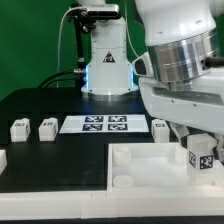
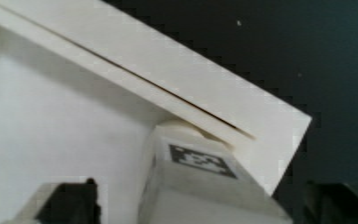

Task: Assemble one leg

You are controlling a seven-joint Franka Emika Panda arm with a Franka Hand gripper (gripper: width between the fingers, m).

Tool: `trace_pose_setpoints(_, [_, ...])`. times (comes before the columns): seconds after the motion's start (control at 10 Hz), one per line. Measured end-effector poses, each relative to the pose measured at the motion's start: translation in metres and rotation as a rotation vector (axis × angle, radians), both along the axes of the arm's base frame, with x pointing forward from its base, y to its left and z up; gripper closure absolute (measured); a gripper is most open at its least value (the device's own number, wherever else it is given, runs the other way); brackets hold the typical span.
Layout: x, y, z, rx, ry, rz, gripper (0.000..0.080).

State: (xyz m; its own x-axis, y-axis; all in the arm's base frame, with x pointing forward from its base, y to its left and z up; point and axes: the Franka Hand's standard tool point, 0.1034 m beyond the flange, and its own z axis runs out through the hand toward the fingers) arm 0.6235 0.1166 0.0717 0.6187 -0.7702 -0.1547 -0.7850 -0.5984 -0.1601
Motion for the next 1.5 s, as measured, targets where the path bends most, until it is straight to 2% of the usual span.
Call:
trace_pose_setpoints(0.1, [-0.001, 0.003, 0.0, -0.021, -0.031, 0.156, 0.0172])
trace_pose_setpoints(0.2, [0.0, 0.0, -0.001, -0.023, -0.048, 0.225, 0.0157])
trace_pose_setpoints(0.3, [0.0, -0.001, -0.001, -0.027, -0.063, 0.295, 0.0157])
trace_pose_setpoints(0.4, [0.0, -0.002, -0.001, -0.044, -0.092, 0.449, 0.0151])
trace_pose_setpoints(0.5, [0.001, -0.002, 0.0, -0.081, -0.126, 0.659, 0.015])
trace_pose_setpoints(0.7, [0.003, -0.005, 0.0, -0.101, -0.186, 0.925, 0.015])
trace_pose_setpoints(0.9, [0.002, -0.007, -0.002, -0.101, -0.189, 0.906, 0.015])
trace_pose_setpoints(1.0, [0.002, -0.007, -0.002, -0.101, -0.19, 0.908, 0.0263])
trace_pose_setpoints(1.1, [0.002, -0.007, -0.002, -0.1, -0.188, 0.895, 0.0263])
trace_pose_setpoints(1.2, [0.002, -0.006, -0.002, -0.094, -0.169, 0.788, 0.0465])
trace_pose_setpoints(1.3, [0.002, -0.006, -0.002, -0.09, -0.149, 0.684, 0.0508])
trace_pose_setpoints(1.4, [0.002, -0.006, -0.002, -0.087, -0.132, 0.606, 0.0508])
trace_pose_setpoints(1.5, [0.003, -0.007, -0.001, -0.084, -0.087, 0.398, 0.0508])
